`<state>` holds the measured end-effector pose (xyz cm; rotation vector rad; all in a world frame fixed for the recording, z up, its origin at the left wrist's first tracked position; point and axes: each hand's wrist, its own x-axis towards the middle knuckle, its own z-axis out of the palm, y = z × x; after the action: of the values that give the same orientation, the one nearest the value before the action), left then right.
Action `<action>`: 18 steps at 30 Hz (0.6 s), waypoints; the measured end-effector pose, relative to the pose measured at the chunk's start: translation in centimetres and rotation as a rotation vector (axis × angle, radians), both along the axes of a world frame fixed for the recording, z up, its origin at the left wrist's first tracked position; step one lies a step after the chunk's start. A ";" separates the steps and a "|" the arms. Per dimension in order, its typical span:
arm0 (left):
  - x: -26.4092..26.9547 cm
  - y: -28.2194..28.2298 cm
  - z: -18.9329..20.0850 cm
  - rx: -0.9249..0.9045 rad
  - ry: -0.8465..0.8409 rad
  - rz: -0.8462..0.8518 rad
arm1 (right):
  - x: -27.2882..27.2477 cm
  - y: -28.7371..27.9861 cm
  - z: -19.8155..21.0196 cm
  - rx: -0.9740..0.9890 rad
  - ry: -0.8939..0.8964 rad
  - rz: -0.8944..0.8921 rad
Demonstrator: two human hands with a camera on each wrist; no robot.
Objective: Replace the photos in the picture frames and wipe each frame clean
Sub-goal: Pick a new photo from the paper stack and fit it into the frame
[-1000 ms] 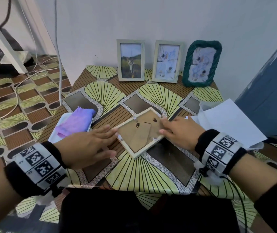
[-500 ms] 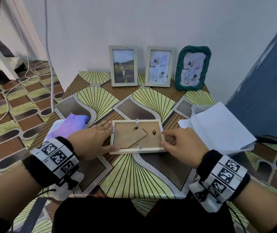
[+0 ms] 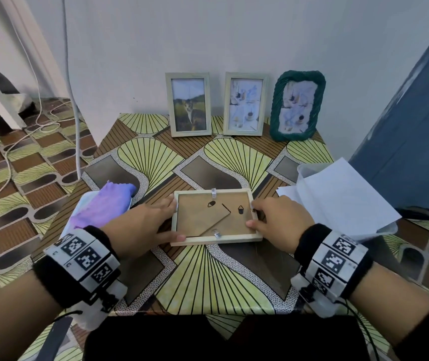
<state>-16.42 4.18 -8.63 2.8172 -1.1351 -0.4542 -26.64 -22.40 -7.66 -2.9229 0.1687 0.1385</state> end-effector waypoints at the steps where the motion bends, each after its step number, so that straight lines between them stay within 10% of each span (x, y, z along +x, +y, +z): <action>1: 0.0 0.0 -0.1 0.003 0.004 -0.002 | 0.0 0.1 0.0 -0.011 -0.001 -0.007; 18: 0.2 0.0 -0.1 -0.014 0.050 -0.097 | 0.2 0.5 0.6 -0.023 0.090 -0.013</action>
<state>-16.22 4.19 -8.71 2.7317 -1.2640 -0.5182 -26.40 -21.87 -7.10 -2.9400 0.2050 0.2677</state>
